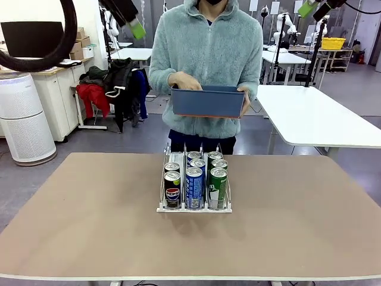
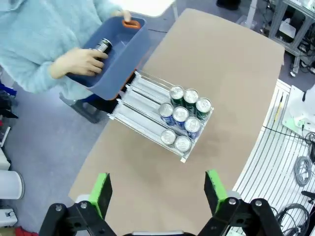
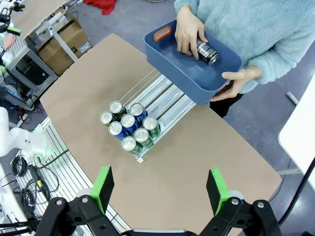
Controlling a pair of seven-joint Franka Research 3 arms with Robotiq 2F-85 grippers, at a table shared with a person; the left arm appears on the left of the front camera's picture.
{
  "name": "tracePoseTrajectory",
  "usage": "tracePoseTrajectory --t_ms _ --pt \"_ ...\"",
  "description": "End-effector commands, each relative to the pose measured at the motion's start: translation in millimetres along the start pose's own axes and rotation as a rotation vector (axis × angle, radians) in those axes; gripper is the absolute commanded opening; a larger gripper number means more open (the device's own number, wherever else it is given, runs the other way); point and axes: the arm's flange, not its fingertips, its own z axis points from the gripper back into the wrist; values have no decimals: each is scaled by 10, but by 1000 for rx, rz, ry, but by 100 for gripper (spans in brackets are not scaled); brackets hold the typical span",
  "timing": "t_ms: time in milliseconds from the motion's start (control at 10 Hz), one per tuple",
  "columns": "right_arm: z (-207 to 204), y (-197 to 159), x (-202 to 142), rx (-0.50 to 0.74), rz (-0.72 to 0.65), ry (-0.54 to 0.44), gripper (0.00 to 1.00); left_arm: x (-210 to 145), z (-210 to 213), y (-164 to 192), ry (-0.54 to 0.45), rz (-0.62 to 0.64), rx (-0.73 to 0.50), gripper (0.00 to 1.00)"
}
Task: Fill the beverage cans into the dispenser.
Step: Pick up the Pepsi coke handed by the human.
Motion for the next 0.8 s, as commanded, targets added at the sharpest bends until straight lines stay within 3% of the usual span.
tracePoseTrajectory --t_ms 0,200,700 --pt "3 18 -17 7 4 -2 100 -54 213 63 -37 33 68 100" --pt "3 18 -17 7 4 -2 100 -93 309 25 -106 52 82 100" --pt "3 18 -17 7 4 -2 100 -17 389 70 -78 30 76 100"
